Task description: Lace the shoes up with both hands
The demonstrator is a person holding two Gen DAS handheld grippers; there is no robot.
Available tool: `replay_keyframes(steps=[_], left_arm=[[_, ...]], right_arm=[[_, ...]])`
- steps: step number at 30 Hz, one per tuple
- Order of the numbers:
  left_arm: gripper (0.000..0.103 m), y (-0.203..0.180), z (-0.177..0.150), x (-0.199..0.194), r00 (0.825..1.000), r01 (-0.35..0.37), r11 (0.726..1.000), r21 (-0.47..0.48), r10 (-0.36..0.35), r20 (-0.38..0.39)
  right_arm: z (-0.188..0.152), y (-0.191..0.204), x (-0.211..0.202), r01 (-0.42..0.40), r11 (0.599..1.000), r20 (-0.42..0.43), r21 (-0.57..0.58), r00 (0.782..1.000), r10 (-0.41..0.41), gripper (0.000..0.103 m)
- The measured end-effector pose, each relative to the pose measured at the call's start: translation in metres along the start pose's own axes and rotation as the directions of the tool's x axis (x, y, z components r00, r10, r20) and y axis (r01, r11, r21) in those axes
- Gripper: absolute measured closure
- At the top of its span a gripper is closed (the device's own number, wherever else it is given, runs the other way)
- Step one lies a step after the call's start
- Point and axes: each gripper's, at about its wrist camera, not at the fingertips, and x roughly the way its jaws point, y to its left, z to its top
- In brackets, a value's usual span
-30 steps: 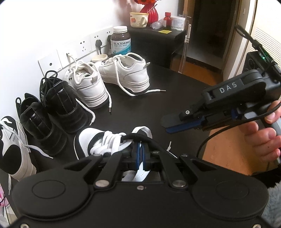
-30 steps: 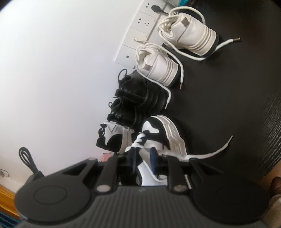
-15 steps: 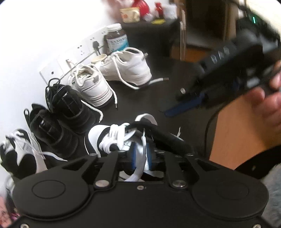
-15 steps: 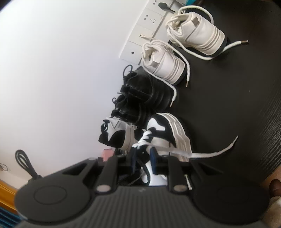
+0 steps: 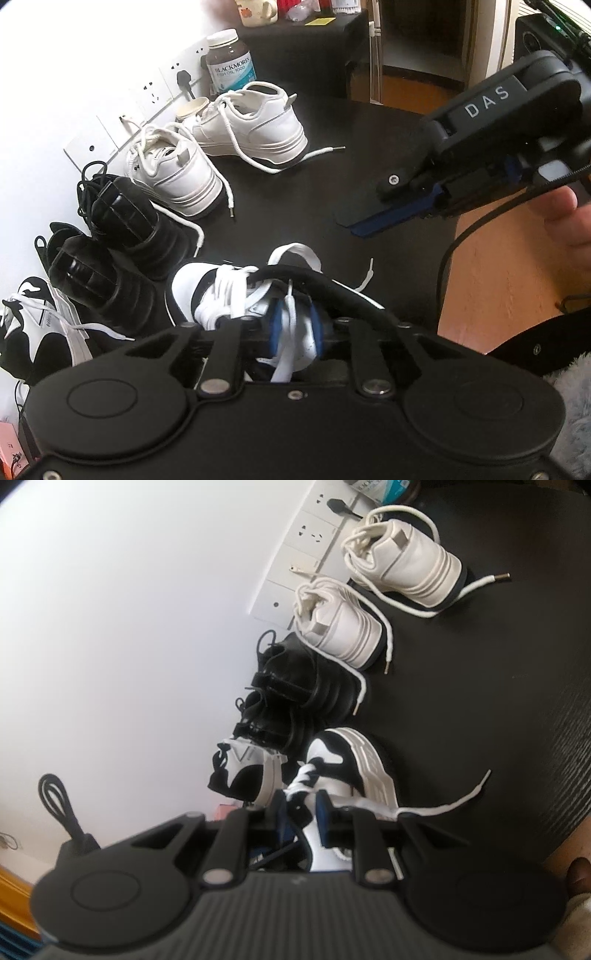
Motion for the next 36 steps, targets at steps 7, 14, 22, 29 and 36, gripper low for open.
replay_keyframes(steps=[7,14,22,29,36], left_arm=[[0.092,0.006,-0.001,0.007,0.999,-0.016,0.999,-0.028,0.015,-0.034],[0.100,0.010,0.000,0.001,0.999,-0.021,0.995,-0.097,0.024,0.026],[0.101,0.005,-0.001,-0.007,0.999,0.004,0.994,-0.105,0.001,0.051],[0.101,0.005,0.001,-0.002,0.998,0.008,0.991,-0.133,0.001,0.067],[0.101,0.005,0.000,-0.003,0.998,0.009,0.990,-0.138,0.001,0.069]], right_arm=[[0.001,-0.001,0.000,-0.004,1.000,-0.001,0.003,1.000,0.004,0.085],[0.002,-0.002,0.000,-0.004,1.000,-0.006,0.003,1.000,0.004,0.085],[0.002,-0.006,0.001,-0.008,1.000,-0.012,0.013,1.000,0.008,0.085],[0.001,-0.006,0.006,-0.013,1.000,-0.033,0.016,0.999,0.013,0.085],[0.003,-0.007,0.018,-0.043,0.998,-0.044,0.050,0.998,0.046,0.085]])
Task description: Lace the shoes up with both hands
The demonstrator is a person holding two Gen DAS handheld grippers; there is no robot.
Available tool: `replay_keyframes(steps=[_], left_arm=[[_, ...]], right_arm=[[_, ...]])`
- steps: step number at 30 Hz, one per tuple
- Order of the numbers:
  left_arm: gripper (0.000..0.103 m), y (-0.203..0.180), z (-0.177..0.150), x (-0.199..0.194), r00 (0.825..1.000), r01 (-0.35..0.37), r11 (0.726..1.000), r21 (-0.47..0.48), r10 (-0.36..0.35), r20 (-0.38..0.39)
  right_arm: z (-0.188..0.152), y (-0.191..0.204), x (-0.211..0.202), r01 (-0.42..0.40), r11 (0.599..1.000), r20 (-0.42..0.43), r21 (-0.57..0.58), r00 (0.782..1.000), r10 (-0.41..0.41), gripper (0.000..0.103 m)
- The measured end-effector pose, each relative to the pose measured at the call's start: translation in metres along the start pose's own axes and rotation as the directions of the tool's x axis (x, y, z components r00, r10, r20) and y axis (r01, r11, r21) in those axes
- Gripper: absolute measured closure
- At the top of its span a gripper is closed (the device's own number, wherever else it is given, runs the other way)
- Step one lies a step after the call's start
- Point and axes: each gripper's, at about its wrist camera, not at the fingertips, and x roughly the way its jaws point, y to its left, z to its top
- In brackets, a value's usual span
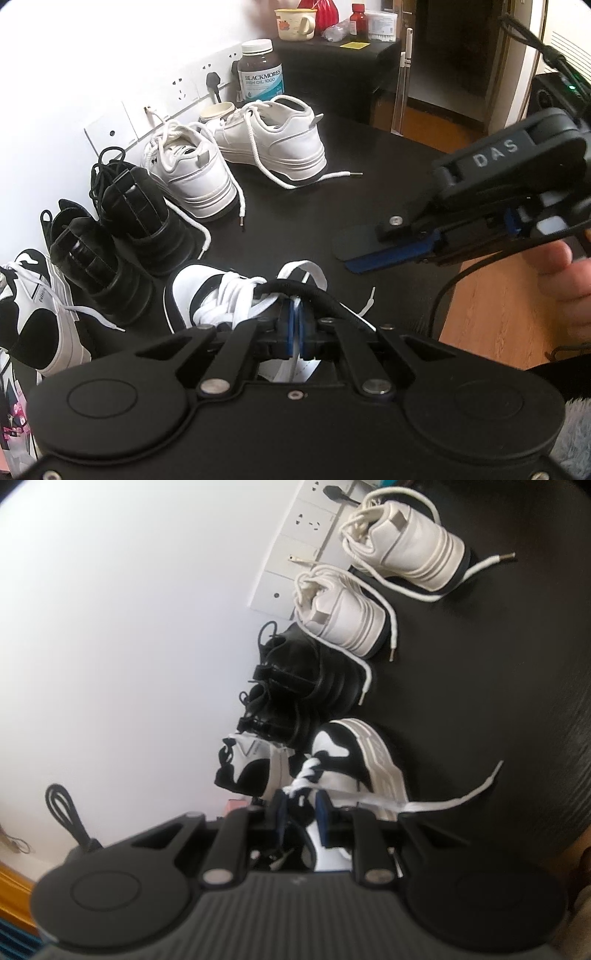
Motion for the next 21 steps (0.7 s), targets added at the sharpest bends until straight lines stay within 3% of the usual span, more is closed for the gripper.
replay_keyframes(steps=[11,13,14,19,21], left_arm=[[0.101,-0.001,-0.001,0.001,1.000,-0.010,1.000,0.011,0.010,0.006],[0.101,-0.001,-0.002,0.000,1.000,-0.011,1.000,0.010,0.011,0.008],[0.101,-0.001,-0.002,0.000,1.000,-0.010,1.000,0.009,0.010,0.009],[0.097,-0.005,-0.002,-0.003,0.999,-0.030,0.999,0.038,0.029,0.017],[0.091,-0.005,-0.003,-0.007,0.999,-0.033,0.998,0.045,0.032,0.021]], right_arm=[[-0.002,0.003,0.028,0.049,0.998,0.009,0.028,0.999,-0.049,0.086],[-0.003,0.005,0.029,0.062,0.998,0.018,0.019,0.998,-0.062,0.090],[-0.004,0.005,0.028,0.068,0.998,0.026,0.013,0.997,-0.068,0.100],[-0.007,0.013,0.022,0.089,0.996,0.068,-0.034,0.994,-0.086,0.100],[-0.008,0.013,0.018,0.096,0.995,0.085,-0.040,0.992,-0.092,0.100]])
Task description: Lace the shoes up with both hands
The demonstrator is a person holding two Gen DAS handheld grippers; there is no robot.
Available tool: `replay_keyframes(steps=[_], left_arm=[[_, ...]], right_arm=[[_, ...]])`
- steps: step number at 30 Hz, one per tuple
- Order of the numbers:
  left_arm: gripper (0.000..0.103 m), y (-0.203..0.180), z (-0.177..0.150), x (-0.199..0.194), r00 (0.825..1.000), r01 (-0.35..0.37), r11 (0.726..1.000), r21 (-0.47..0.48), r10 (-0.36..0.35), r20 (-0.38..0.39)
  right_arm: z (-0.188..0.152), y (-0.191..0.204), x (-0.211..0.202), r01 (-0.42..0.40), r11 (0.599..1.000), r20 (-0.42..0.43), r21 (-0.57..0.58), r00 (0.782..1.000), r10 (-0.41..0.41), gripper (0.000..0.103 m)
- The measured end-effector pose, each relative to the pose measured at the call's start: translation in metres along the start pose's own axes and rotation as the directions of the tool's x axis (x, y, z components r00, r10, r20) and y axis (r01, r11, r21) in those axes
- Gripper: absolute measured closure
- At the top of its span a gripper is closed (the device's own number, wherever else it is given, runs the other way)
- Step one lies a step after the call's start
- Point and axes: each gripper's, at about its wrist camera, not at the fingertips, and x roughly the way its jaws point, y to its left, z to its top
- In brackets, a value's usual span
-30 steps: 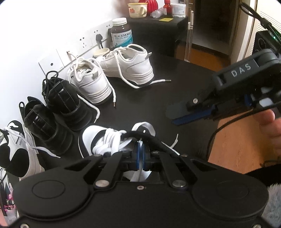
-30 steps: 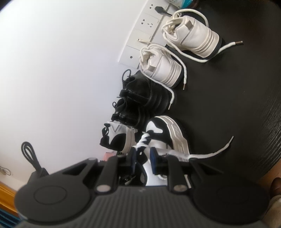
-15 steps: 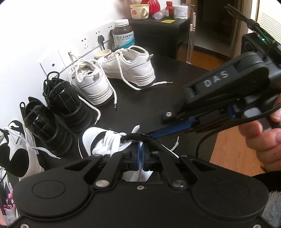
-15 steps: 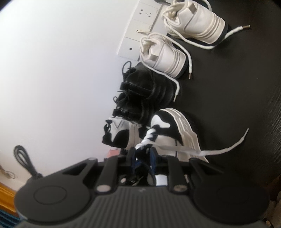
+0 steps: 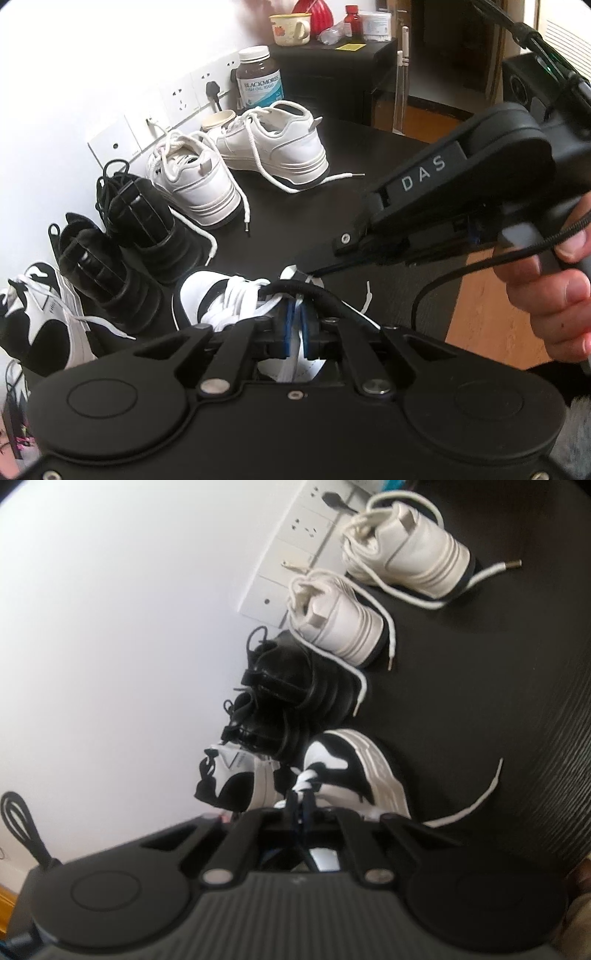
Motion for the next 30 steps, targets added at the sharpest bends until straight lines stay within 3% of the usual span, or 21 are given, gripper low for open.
replay_keyframes(steps=[2,3,9,17,22,25,30], left_arm=[[0.061,0.002,-0.002,-0.005,1.000,0.002,1.000,-0.010,-0.002,0.006],[0.059,0.003,-0.002,-0.006,1.000,0.006,1.000,-0.016,-0.006,0.009],[0.060,0.003,-0.005,-0.008,1.000,-0.018,1.000,-0.016,0.018,0.009],[0.060,-0.002,-0.006,-0.005,0.999,-0.036,0.999,-0.011,0.036,-0.003],[0.060,-0.004,-0.010,-0.004,0.999,-0.053,0.998,-0.018,0.053,-0.008],[0.060,-0.003,-0.010,-0.004,0.998,-0.057,0.998,-0.039,0.057,-0.010],[0.060,-0.003,-0.011,-0.004,0.998,-0.057,0.997,-0.054,0.056,-0.010]], right_arm=[[-0.001,-0.002,-0.004,0.003,1.000,0.013,0.006,1.000,-0.003,0.101],[-0.002,-0.003,-0.006,0.003,1.000,0.020,0.011,1.000,-0.004,0.101],[0.004,-0.004,-0.027,0.002,1.000,0.120,0.010,0.993,-0.003,0.102],[0.000,0.003,-0.015,-0.045,0.999,-0.027,-0.007,0.999,0.045,0.095],[-0.004,0.002,-0.001,-0.010,1.000,-0.020,0.005,1.000,0.010,0.095],[-0.006,0.002,0.002,-0.001,1.000,-0.009,0.002,1.000,0.001,0.100],[-0.005,0.004,0.004,0.018,1.000,-0.023,-0.008,1.000,-0.018,0.097]])
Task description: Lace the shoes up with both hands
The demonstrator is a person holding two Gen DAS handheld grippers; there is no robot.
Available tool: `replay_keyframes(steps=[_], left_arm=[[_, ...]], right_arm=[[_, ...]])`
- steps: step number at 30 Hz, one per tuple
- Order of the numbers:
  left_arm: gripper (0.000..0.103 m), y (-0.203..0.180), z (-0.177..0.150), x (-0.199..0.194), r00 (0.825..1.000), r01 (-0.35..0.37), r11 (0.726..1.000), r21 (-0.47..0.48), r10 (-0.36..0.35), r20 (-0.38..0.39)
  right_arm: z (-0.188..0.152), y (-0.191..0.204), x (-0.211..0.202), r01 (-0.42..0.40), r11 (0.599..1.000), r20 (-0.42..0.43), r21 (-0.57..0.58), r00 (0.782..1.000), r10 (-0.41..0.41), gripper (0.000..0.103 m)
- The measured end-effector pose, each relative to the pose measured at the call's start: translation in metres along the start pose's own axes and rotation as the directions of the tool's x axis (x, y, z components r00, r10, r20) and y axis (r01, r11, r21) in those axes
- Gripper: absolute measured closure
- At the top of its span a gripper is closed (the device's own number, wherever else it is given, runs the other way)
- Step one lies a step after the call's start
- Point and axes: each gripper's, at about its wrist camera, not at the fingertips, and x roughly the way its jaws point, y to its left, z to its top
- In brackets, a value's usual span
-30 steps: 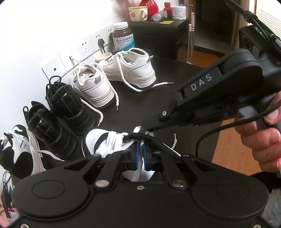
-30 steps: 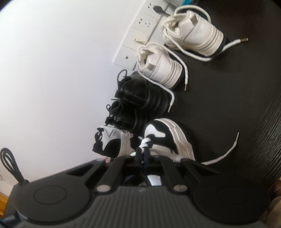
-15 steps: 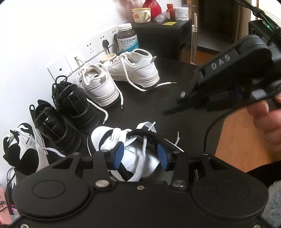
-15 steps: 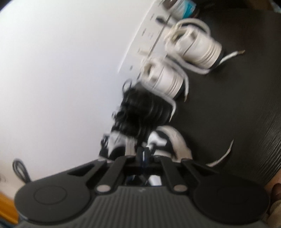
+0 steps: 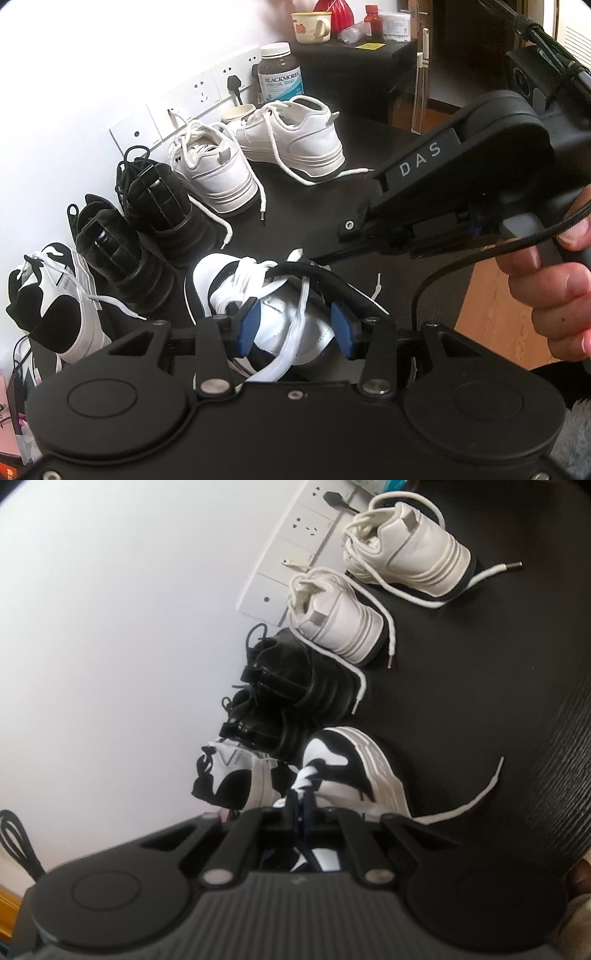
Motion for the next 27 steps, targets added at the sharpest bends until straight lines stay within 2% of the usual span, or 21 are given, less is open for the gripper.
replay_keyframes(steps=[12,20,27], left_arm=[[0.060,0.000,0.001,0.001,1.000,-0.001,1.000,-0.006,0.001,-0.006],[0.060,-0.001,0.001,0.001,1.000,-0.002,1.000,-0.007,0.002,-0.006],[0.060,-0.001,0.001,0.002,1.000,0.000,1.000,-0.009,0.000,-0.006]], right_arm=[[-0.005,0.012,-0.001,0.047,0.993,0.042,-0.107,0.998,-0.043,0.101],[-0.002,0.012,-0.015,0.061,0.993,0.111,-0.100,0.993,-0.050,0.101],[0.008,-0.002,-0.038,0.077,0.997,0.191,-0.026,0.979,-0.071,0.101]])
